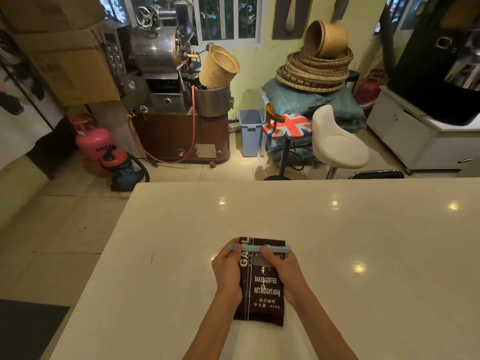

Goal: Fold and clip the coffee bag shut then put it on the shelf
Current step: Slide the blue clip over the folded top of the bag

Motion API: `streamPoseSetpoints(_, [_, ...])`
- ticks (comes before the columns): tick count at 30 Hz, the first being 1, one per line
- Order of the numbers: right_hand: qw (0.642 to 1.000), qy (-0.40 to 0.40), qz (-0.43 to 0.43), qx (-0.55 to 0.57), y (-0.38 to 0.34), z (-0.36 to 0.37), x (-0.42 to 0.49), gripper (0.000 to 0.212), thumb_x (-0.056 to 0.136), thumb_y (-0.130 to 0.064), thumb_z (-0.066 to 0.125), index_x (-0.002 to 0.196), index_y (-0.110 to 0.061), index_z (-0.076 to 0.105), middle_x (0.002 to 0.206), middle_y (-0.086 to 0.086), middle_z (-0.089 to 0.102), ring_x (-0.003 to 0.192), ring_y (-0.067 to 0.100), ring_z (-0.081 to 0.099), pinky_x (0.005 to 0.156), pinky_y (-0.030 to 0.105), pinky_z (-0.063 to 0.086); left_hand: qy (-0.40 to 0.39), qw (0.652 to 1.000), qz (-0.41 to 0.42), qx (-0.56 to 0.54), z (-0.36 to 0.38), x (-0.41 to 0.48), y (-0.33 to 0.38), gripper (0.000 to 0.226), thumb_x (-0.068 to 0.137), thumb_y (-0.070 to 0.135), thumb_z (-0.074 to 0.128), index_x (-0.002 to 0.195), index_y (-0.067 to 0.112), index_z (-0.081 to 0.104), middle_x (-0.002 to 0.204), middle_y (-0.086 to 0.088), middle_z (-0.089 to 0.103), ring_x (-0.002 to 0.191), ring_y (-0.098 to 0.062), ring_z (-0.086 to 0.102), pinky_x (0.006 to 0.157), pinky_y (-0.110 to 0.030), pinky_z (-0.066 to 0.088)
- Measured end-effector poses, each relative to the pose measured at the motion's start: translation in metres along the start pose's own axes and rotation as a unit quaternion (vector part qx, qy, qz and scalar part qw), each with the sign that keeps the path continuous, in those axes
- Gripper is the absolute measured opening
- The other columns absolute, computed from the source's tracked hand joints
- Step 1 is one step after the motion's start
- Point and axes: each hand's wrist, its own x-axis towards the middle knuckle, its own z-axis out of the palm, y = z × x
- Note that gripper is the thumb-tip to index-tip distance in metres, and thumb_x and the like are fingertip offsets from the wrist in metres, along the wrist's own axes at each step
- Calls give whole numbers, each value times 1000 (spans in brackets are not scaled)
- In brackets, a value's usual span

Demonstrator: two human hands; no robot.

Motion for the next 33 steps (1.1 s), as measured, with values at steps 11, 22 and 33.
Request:
streamPoseSetpoints(11, [990,-59,-45,-121,-19,5,3,40,87,-41,68,116,-16,56,106,10,73,89,19,76,72,30,61,-98,977,116,147,-7,-2,-8,40,96,21,60,130,25,40,119,-7,63,101,-24,71,70,-29,61])
streamPoseSetpoints(22, [995,-29,-27,-87,-5,10,4,31,95,-38,57,112,-12,60,106,13,72,96,28,72,82,41,59,12,992,88,85,-5,-9,-2,16,99,30,54,106,16,53,105,-17,71,90,-32,73,66,-37,61])
streamPoseSetpoints(33, [942,66,-210,-253,8,43,-19,30,99,-38,50,92,-14,67,80,-2,72,70,4,68,55,14,51,-32,965,119,231,-31,-36,9,31,99,37,50,121,16,52,106,-2,71,93,-13,73,78,-31,61])
